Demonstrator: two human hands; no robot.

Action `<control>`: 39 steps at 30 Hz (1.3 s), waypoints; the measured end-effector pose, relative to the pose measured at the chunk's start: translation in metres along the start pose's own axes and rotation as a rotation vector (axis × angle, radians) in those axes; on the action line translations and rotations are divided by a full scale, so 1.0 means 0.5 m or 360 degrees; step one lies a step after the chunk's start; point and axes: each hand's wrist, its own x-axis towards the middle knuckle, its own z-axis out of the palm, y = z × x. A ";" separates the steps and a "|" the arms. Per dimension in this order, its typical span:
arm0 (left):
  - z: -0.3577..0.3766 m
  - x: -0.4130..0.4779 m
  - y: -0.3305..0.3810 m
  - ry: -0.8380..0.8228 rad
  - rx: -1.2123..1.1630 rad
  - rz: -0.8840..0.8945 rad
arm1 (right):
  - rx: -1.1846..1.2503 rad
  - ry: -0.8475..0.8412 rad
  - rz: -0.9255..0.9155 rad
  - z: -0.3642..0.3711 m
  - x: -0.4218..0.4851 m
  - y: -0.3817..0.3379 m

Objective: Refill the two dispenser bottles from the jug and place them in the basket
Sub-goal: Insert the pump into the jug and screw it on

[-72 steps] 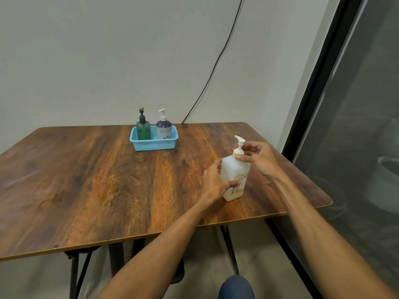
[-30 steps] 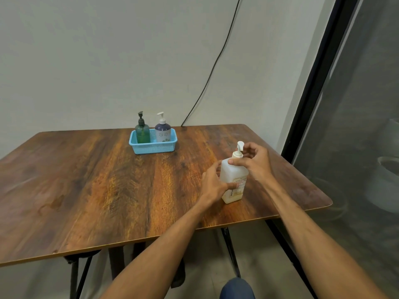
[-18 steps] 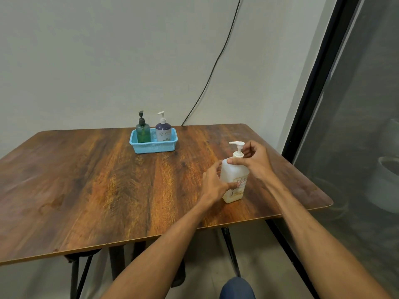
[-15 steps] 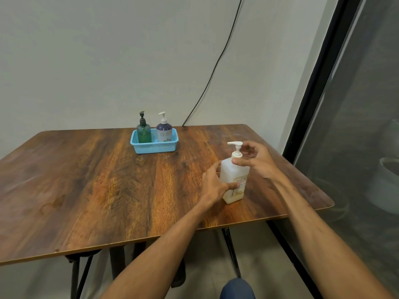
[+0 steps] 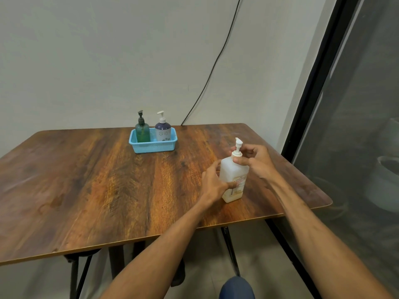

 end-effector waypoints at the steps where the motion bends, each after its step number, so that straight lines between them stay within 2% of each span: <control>1: 0.001 0.000 0.001 0.0001 -0.0001 -0.0004 | 0.0005 0.0068 -0.0003 0.003 0.000 0.003; 5: -0.001 0.001 0.002 0.0000 -0.0005 -0.0022 | 0.0060 0.0220 -0.0007 0.019 -0.003 0.006; 10: -0.002 0.001 0.000 0.0003 -0.0032 0.0006 | -0.0018 0.0047 0.0021 0.001 0.001 0.007; 15: 0.003 0.001 -0.003 0.0018 -0.0004 -0.0012 | -0.0020 0.0303 -0.0026 0.020 -0.012 0.013; 18: 0.001 0.002 -0.004 0.0002 -0.0005 -0.0012 | -0.0027 0.0333 -0.0044 0.026 -0.010 0.026; 20: -0.001 0.003 -0.006 -0.0026 -0.0019 -0.0004 | -0.0011 0.0240 -0.0003 0.018 -0.012 0.026; 25: -0.027 0.007 -0.006 -0.0227 -0.0120 -0.0016 | 0.0188 -0.0235 0.0142 -0.025 -0.046 0.046; 29: -0.036 0.007 -0.019 -0.0324 -0.0133 -0.0031 | 0.0097 -0.0447 0.0366 -0.029 -0.059 0.092; 31: -0.039 0.015 -0.028 -0.0344 -0.0128 -0.0002 | 0.0100 -0.0466 0.0410 -0.014 -0.056 0.099; 34: -0.060 0.060 -0.038 -0.0402 -0.0175 -0.0005 | 0.0106 -0.0405 0.0329 0.006 -0.018 0.098; 39: -0.112 0.223 -0.039 -0.0493 -0.0229 0.0012 | 0.0072 -0.0312 0.0191 0.024 0.139 0.100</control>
